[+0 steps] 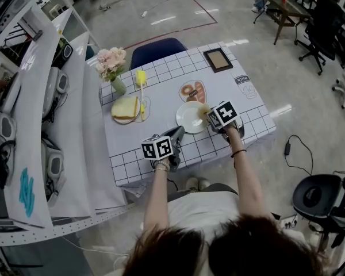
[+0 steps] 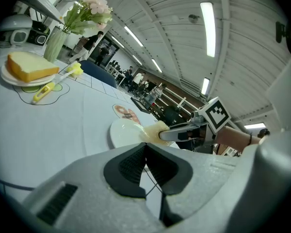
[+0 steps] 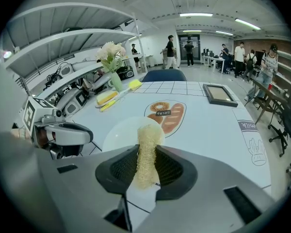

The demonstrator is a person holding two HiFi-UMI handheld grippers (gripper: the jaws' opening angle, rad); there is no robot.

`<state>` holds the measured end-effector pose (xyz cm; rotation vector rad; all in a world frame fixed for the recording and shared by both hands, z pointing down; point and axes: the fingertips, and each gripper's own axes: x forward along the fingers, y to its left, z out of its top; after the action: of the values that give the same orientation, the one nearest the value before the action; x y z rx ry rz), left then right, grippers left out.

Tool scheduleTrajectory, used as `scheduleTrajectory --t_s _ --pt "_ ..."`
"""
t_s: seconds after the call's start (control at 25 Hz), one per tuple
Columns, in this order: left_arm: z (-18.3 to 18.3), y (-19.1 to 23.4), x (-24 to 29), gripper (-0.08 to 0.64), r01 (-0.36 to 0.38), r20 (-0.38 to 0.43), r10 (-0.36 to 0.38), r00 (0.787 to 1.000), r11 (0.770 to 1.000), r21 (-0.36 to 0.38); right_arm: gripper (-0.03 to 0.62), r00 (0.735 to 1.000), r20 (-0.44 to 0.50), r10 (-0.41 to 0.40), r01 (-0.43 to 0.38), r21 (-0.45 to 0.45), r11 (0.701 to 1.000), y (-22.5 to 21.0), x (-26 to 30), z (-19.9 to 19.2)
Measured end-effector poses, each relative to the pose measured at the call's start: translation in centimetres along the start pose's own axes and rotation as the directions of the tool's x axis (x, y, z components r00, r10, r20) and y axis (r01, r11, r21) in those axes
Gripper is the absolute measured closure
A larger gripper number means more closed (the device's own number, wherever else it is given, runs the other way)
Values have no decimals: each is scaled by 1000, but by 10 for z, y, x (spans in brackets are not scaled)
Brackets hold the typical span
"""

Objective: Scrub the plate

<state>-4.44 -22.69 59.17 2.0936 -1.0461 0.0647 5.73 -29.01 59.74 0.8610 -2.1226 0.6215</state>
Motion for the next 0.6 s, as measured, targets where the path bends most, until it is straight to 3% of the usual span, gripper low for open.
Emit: scheduleTrajectory --t_s 0.6 --pt "-4 -2 -3 549 -9 5 9 1000 1000 -9 508 998 -40 42 -43 -33 999 11 -2 -12"
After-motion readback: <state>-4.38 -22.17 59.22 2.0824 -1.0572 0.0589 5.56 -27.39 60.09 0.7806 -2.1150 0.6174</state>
